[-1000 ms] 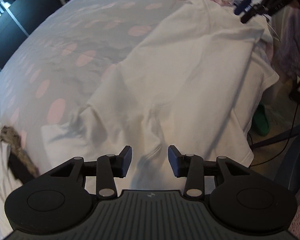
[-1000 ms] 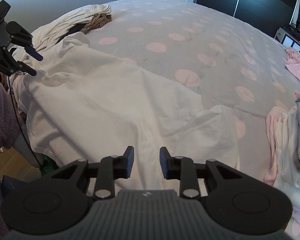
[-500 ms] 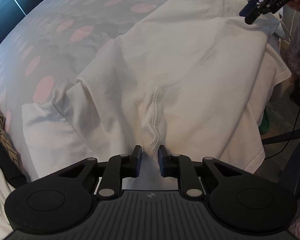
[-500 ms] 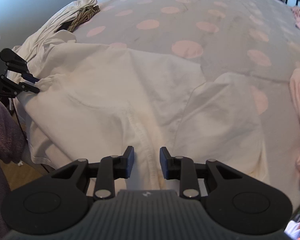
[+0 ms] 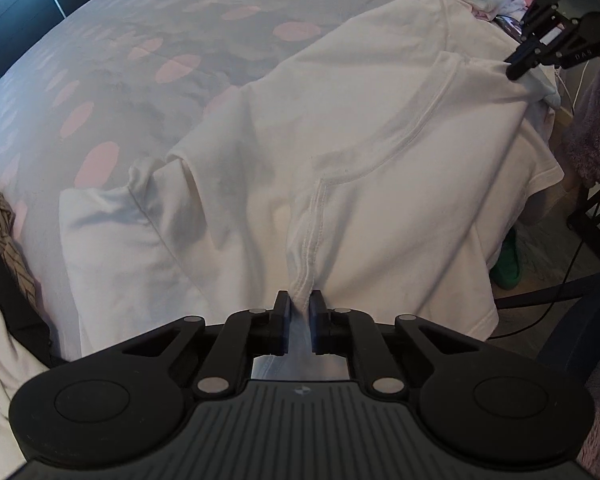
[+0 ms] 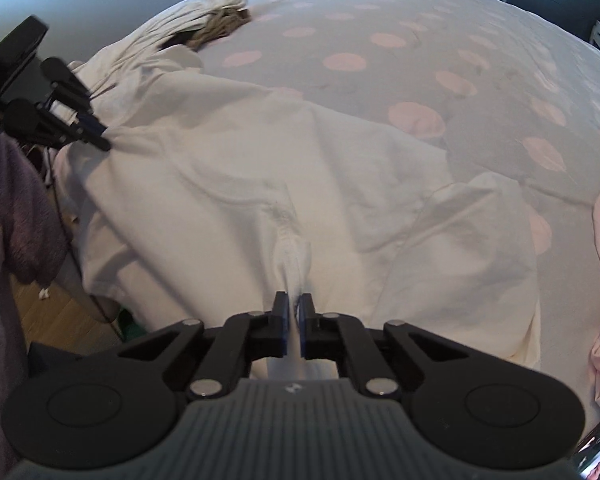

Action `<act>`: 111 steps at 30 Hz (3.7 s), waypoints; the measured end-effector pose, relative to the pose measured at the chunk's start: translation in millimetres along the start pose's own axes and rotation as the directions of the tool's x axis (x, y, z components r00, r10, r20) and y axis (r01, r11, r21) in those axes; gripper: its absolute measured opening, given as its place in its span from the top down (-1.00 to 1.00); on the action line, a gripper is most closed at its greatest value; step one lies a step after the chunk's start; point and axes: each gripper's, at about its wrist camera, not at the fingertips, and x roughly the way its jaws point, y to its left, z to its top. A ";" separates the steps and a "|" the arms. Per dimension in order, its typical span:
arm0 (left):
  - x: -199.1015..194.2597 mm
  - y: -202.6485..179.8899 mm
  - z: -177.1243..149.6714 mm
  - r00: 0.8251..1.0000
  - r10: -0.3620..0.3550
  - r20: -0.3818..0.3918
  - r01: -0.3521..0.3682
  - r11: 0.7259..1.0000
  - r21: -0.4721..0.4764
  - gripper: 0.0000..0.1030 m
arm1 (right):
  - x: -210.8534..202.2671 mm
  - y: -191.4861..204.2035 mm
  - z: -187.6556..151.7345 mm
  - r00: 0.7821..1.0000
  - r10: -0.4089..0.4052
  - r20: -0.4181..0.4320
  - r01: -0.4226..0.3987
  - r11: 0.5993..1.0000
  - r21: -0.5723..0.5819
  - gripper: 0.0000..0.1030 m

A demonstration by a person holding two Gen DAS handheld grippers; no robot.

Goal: Fold clothes

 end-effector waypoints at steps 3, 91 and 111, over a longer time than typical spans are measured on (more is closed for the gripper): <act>2.1 1.2 -0.9 1.000 0.012 0.003 -0.012 1.000 -0.014 0.85 | 4.2 -1.0 0.8 1.000 -0.004 -0.010 0.004 1.000 0.001 0.89; -427.1 -129.5 40.8 0.221 0.407 0.886 -0.334 0.886 -0.323 1.00 | -408.7 195.9 78.9 0.229 -0.315 0.921 0.563 0.815 0.138 0.93; -158.0 -124.9 1.4 0.630 -0.109 0.769 0.405 0.891 -0.205 0.02 | -373.3 152.4 105.2 0.320 -0.409 0.855 0.616 0.775 0.140 0.93</act>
